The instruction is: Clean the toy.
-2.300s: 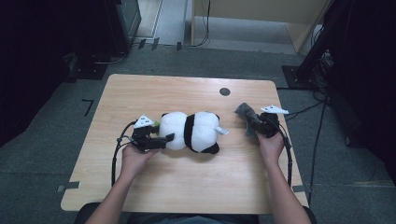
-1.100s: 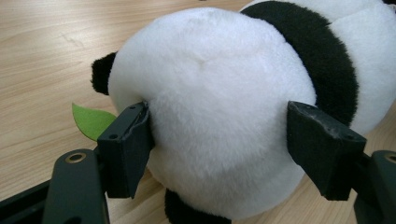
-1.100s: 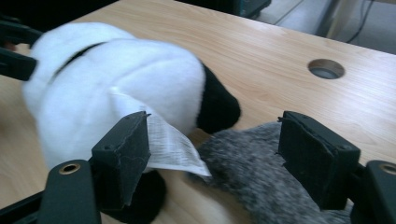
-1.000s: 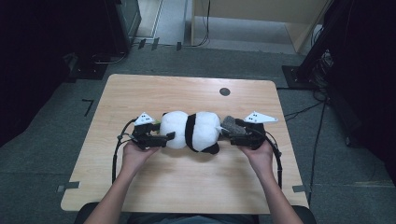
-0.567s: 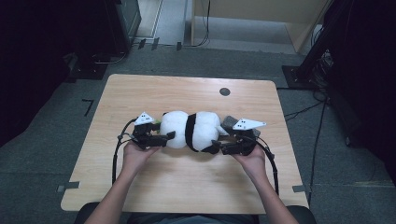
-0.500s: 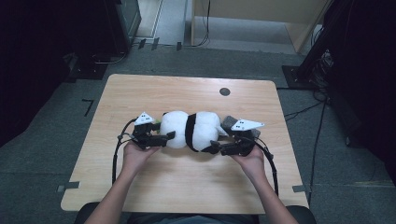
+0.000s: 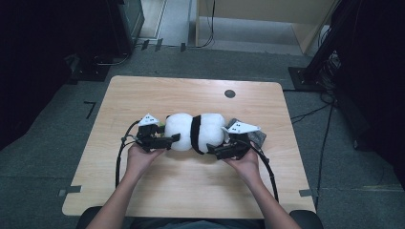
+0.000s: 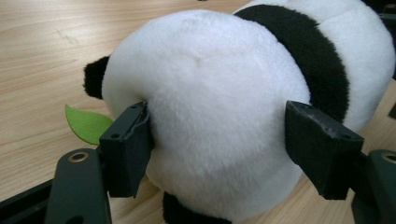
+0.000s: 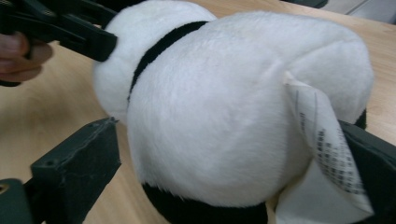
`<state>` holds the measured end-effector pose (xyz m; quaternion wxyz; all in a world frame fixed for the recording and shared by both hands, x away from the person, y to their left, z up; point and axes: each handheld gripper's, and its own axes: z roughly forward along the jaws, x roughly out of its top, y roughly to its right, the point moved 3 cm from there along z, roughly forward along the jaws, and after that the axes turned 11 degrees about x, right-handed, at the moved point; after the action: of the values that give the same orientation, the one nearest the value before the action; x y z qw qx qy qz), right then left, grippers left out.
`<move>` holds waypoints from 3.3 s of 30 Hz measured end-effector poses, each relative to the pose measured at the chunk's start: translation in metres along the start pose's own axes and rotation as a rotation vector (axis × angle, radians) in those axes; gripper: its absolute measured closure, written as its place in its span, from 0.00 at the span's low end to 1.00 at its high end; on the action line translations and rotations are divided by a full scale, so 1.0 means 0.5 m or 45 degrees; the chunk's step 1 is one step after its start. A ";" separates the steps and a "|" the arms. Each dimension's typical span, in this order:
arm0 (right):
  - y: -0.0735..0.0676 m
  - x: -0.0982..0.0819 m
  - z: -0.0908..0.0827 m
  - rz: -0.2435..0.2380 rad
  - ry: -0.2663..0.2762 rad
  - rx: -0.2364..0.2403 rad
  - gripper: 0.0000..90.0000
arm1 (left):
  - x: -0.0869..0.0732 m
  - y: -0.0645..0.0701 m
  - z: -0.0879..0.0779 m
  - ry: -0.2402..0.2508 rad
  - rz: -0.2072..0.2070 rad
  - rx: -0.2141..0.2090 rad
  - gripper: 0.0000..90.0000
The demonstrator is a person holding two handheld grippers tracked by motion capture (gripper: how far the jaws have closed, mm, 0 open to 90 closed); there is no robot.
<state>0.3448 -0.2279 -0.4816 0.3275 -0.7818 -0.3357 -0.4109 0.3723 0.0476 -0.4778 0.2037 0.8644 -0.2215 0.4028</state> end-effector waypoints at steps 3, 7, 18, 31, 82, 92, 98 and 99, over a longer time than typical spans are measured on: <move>0.001 0.000 0.015 -0.002 -0.017 -0.054 0.00 | 0.000 0.001 0.000 0.000 -0.006 -0.006 0.29; 0.005 -0.001 0.024 -0.012 -0.020 -0.114 0.03 | 0.000 0.003 0.001 0.007 -0.002 -0.004 0.29; 0.019 -0.011 0.026 0.030 0.038 -0.138 0.34 | -0.001 0.008 0.004 0.010 0.011 0.005 0.29; 0.048 0.017 -0.017 0.029 0.011 -0.046 0.67 | 0.007 -0.006 -0.017 0.048 0.113 -0.009 0.30; 0.111 0.066 0.001 -0.140 0.022 0.351 0.58 | -0.007 -0.005 -0.016 0.036 0.261 -0.189 0.19; 0.112 0.068 0.013 -0.103 0.030 0.314 0.57 | -0.004 -0.001 -0.024 0.049 0.267 -0.200 0.47; 0.111 0.062 0.018 -0.106 -0.005 0.264 0.54 | -0.004 0.005 -0.022 0.022 0.321 -0.115 0.64; 0.112 0.061 0.018 -0.108 -0.014 0.259 0.53 | -0.003 0.004 -0.025 0.031 0.321 -0.107 0.66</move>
<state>0.4065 -0.2445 -0.4727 0.3855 -0.7319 -0.4103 -0.3839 0.3629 0.0530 -0.4713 0.1901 0.8156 -0.3424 0.4260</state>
